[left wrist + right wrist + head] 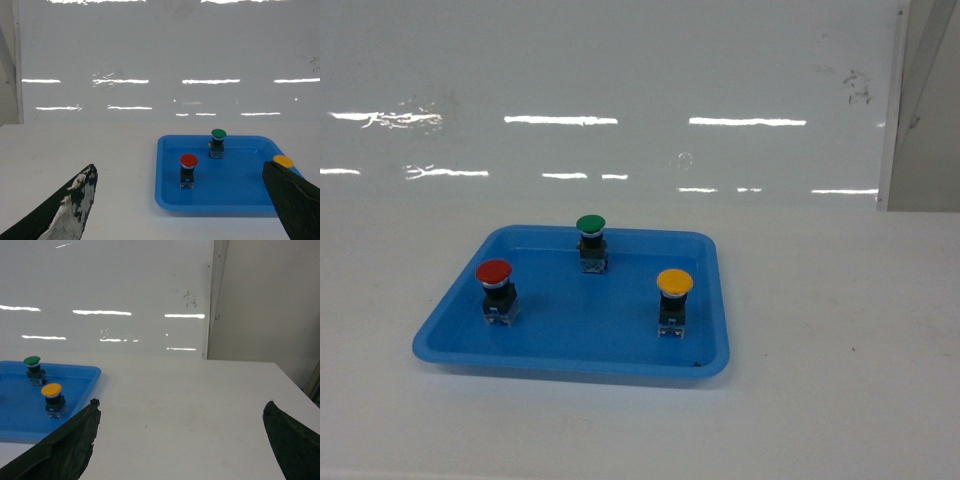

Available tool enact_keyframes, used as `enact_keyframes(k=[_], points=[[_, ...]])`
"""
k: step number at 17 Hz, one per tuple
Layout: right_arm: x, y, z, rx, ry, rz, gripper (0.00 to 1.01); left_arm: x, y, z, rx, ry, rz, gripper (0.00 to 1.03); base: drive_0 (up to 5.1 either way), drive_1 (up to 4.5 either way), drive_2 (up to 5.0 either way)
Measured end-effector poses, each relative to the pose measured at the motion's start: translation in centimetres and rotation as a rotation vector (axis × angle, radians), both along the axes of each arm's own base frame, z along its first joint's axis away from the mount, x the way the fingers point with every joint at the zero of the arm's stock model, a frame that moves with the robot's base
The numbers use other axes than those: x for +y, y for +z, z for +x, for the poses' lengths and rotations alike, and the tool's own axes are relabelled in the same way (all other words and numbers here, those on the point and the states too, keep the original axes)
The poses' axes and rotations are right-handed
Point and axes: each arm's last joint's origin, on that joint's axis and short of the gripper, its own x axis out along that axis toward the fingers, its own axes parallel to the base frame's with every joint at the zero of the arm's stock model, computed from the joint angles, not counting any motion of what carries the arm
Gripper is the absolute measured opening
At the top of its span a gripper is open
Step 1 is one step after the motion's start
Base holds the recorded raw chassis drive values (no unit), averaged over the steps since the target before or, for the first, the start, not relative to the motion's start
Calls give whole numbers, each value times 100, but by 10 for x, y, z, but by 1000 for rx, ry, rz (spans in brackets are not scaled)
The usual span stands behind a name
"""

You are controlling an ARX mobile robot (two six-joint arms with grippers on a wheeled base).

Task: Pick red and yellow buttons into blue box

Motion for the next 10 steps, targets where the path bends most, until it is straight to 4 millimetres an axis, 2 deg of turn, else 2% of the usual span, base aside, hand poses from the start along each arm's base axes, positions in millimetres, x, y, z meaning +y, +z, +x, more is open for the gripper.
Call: enact_keyframes(k=[3,5,7,10], points=[[-1,8,9,-51,23,-2,98,5,13,9,-83,-19,-2,98,0,0,0],[-1,15,22,-53,36,-3,98,8,21,29,-69,-43,-8,98,0,0,0],[3,33,37,-104,68,-7,98,10,38,53,-99,-59,-3,98,0,0,0],[7,40,54,-95,84,-6,98,10,34,80,-47,-76,0,98,0,0,0]])
